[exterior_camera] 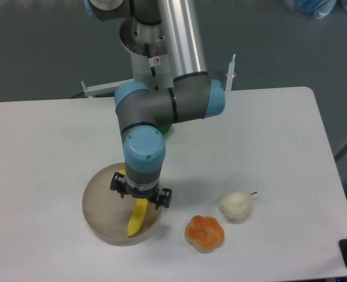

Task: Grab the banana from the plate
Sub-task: 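Lower the gripper and close it on the banana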

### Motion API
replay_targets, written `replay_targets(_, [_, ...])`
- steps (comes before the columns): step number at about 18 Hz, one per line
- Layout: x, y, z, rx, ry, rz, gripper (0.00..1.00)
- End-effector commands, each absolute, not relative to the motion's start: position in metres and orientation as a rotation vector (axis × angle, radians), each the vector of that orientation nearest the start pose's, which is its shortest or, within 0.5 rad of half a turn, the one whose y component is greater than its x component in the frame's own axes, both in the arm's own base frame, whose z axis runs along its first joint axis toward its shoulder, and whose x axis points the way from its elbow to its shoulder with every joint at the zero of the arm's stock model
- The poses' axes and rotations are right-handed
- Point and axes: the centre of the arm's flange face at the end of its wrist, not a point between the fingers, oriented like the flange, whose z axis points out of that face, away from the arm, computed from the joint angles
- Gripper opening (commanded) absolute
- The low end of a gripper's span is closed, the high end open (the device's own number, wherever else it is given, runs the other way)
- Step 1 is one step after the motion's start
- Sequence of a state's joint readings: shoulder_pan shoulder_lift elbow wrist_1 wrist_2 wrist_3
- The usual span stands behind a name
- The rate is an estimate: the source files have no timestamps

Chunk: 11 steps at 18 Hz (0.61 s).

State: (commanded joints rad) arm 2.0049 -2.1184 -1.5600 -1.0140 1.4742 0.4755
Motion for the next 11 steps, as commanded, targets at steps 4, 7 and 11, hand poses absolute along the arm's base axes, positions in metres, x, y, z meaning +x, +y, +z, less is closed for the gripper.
replay_targets(4, [-0.144, 0.659, 0.207, -3.115, 0.078, -0.104, 1.00])
replay_targets(7, [-0.140, 0.661, 0.197, -3.133, 0.093, -0.081, 0.91])
replay_targets(11, [-0.140, 0.661, 0.193, -3.139, 0.091, -0.085, 0.65])
